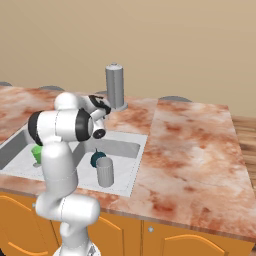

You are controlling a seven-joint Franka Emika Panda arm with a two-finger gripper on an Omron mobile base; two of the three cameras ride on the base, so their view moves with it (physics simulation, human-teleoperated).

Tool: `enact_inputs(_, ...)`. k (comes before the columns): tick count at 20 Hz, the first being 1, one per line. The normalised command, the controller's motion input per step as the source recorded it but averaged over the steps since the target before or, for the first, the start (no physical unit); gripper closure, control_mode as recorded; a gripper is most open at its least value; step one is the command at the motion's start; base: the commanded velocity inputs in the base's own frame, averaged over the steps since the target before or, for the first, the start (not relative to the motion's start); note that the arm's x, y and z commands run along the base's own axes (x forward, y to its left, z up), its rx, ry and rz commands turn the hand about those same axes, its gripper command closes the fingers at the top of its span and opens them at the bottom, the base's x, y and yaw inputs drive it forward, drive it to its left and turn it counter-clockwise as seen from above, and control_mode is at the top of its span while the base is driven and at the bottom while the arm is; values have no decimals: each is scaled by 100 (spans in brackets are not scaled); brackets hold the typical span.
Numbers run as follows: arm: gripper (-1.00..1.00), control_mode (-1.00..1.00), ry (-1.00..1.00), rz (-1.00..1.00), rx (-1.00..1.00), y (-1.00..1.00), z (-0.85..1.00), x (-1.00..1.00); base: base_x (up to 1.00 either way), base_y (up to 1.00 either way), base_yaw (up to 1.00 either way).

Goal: Pick the glass cup and teapot and place them in the sink. Then turn on the water.

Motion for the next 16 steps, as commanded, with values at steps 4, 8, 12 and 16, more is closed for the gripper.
enact_inputs(4,-100,-100,1,-1,0,4,-9,15,0,0,0)
enact_inputs(8,-100,-100,1,-1,0,1,-2,21,0,0,0)
enact_inputs(12,-100,-100,2,-3,0,0,0,24,0,0,0)
enact_inputs(16,-100,-100,1,-2,0,0,-7,23,0,0,0)
